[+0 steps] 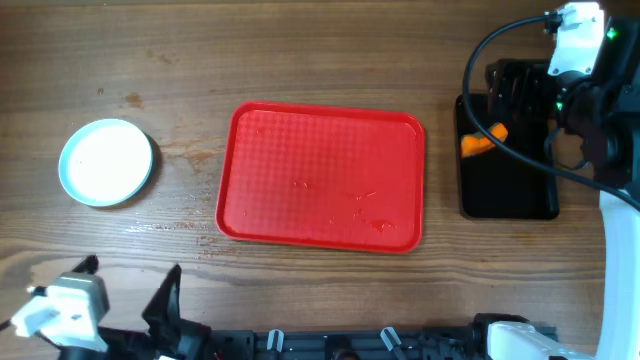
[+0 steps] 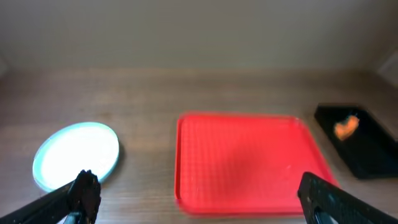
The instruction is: Clean dirty plates on tray and stack at the side
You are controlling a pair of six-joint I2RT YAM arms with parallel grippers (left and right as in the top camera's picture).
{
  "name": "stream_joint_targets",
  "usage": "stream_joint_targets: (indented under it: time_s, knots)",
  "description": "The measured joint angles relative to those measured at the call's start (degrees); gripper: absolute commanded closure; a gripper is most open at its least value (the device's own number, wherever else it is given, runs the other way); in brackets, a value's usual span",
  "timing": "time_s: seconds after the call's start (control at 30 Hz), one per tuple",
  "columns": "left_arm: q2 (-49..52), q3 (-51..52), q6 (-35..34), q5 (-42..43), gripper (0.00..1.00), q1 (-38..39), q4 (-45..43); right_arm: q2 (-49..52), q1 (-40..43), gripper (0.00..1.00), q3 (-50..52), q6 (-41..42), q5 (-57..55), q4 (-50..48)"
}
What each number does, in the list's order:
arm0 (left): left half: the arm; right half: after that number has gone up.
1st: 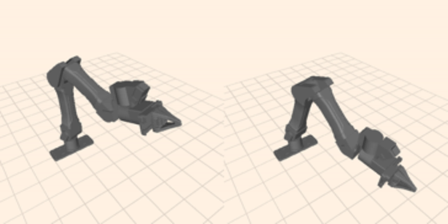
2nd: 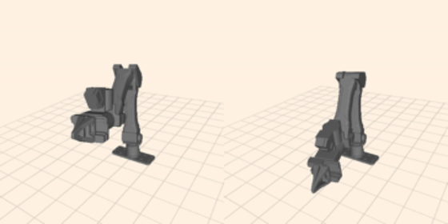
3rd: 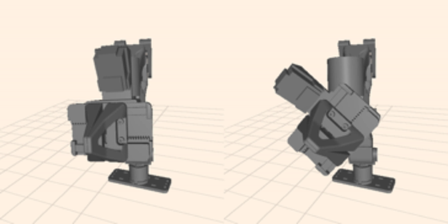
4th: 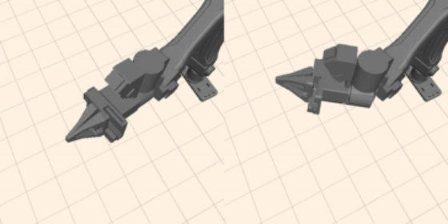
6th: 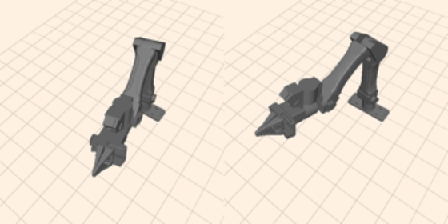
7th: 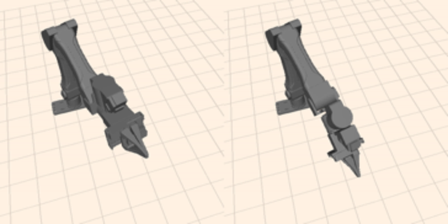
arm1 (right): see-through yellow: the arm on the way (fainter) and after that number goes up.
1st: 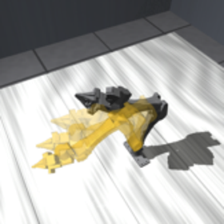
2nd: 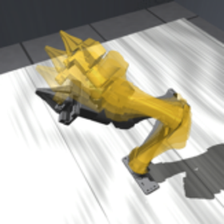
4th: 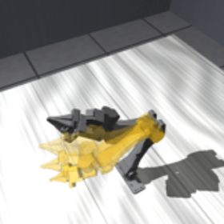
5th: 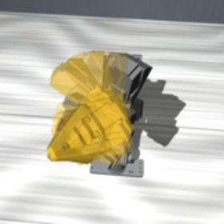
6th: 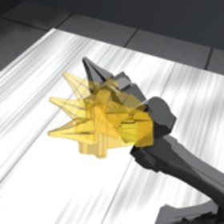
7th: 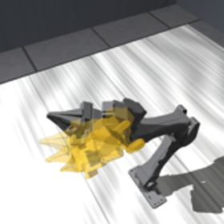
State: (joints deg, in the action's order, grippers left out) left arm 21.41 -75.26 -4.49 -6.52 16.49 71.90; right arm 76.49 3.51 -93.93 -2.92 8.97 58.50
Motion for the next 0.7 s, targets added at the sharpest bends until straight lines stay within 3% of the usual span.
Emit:
stream_joint_targets:
  time_s: [0.17,0.3,0.5,0.7]
  knots:
    - [-1.1,0.4,0.2,-1.1,0.00,-6.0,-12.7,0.1,0.0,0.00,0.0,0.0,0.0,0.0]
    - [-7.6,3.9,0.4,-1.1,0.00,-9.6,-18.3,0.1,0.0,0.00,0.0,0.0,0.0,0.0]
    - [-19.6,16.8,0.4,-1.0,0.00,-10.2,-25.9,0.1,0.0,0.00,0.0,0.0,0.0,0.0]
    - [-20.6,29.8,0.4,-0.9,0.00,-12.2,-36.3,0.1,0.0,0.00,0.0,0.0,0.0,0.0]
